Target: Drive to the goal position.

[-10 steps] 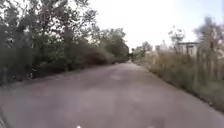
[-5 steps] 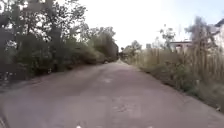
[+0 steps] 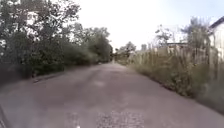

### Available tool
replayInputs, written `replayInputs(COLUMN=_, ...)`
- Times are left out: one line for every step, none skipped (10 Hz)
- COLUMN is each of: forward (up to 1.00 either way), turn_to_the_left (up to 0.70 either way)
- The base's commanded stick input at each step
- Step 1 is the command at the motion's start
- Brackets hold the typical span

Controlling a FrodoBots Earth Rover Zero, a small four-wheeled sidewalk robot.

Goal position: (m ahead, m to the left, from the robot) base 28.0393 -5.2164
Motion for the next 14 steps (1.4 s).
replayInputs(forward=1.0, turn_to_the_left=-0.1)
replayInputs(forward=1.0, turn_to_the_left=-0.07)
replayInputs(forward=1.0, turn_to_the_left=-0.03)
replayInputs(forward=1.0, turn_to_the_left=-0.03)
replayInputs(forward=1.0, turn_to_the_left=-0.03)
replayInputs(forward=1.0, turn_to_the_left=-0.04)
replayInputs(forward=1.0, turn_to_the_left=-0.04)
replayInputs(forward=1.0, turn_to_the_left=-0.04)
replayInputs(forward=1.0, turn_to_the_left=-0.05)
replayInputs(forward=1.0, turn_to_the_left=-0.07)
replayInputs(forward=1.0, turn_to_the_left=-0.1)
replayInputs(forward=1.0, turn_to_the_left=-0.11)
replayInputs(forward=1.0, turn_to_the_left=-0.11)
replayInputs(forward=1.0, turn_to_the_left=-0.11)
